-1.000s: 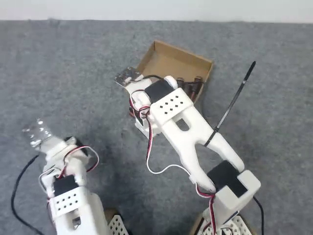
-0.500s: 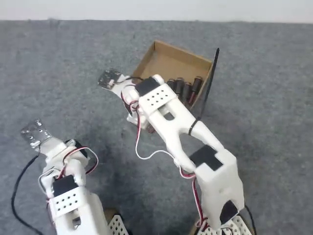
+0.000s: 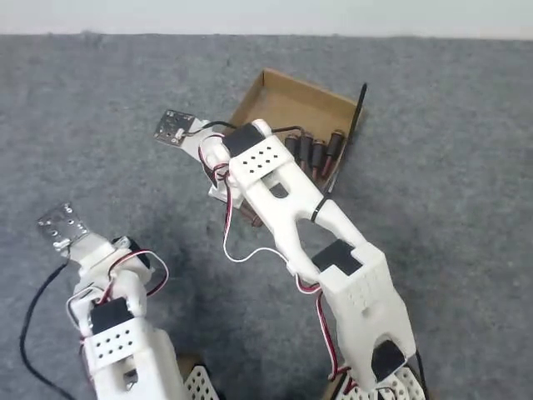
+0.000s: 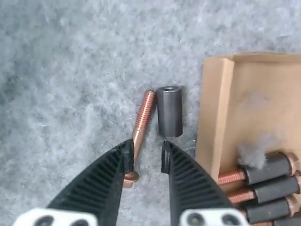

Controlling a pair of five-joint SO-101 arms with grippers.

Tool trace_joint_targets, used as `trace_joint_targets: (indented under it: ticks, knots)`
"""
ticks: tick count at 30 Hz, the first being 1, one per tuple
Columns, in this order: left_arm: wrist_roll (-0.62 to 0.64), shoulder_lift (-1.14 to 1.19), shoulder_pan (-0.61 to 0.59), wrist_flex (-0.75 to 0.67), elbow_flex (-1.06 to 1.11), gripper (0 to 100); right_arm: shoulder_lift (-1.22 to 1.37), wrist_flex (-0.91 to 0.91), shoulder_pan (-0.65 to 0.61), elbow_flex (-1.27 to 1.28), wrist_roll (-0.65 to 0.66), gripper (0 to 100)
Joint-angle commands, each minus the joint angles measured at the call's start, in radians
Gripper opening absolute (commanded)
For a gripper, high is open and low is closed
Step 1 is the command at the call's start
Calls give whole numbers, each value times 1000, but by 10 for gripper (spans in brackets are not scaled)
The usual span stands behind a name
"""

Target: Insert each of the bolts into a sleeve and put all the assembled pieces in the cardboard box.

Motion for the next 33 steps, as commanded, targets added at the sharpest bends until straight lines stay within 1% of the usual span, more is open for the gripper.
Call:
trace_joint_targets:
  ticks: [1, 5, 9, 18, 22, 33]
  knots:
    - [-11, -17, 29, 2, -31, 12, -12, -16, 28, -55, 55, 80]
    - [-11, -17, 29, 2, -31, 12, 28, -54, 33, -60, 61, 77]
    - [-11, -17, 31, -11, -31, 12, 54, -81, 31, -61, 97, 80]
    - [-9, -17, 31, -25, -28, 12, 68, -150, 33, -61, 100, 80]
    - [-11, -17, 31, -25, -28, 12, 82, -154, 41, -61, 123, 80]
    - [-11, -17, 31, -25, -28, 12, 166, -168, 56, -104, 126, 80]
